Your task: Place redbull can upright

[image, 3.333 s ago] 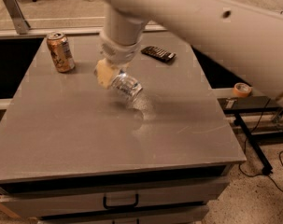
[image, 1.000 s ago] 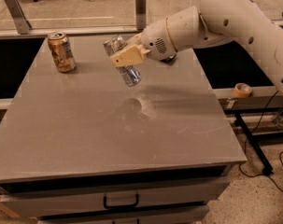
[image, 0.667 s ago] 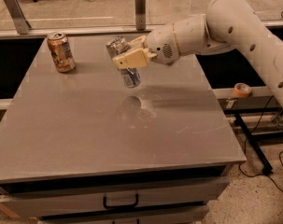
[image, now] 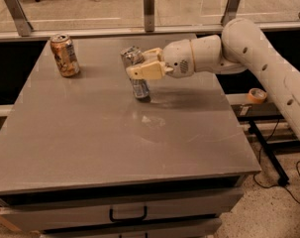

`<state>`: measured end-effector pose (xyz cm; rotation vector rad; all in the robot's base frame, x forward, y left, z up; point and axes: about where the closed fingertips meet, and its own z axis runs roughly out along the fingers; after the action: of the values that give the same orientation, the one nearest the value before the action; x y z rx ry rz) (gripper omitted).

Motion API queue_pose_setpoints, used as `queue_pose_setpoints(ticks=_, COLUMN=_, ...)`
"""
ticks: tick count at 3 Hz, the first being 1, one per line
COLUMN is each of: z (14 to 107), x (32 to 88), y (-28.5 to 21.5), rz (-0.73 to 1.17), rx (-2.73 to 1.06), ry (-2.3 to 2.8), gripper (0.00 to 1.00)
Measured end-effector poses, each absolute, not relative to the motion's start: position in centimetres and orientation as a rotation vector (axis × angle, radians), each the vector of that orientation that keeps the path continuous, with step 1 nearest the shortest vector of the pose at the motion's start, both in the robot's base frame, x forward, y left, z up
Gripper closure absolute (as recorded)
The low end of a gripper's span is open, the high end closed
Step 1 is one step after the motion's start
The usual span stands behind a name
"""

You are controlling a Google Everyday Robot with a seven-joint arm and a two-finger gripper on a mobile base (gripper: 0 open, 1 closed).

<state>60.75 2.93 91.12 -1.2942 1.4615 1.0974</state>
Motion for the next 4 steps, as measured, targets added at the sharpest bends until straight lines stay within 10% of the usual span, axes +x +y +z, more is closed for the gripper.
queue_pose_setpoints(ticks=3, z=89.5, x=61.0, y=1.1, rz=1.172, rx=-1.281, ry=1.373, gripper=0.05)
queue_pose_setpoints(ticks=4, z=90.3, x=60.5, y=0.1, rz=1.129, rx=-1.284, ry=1.381, gripper=0.00)
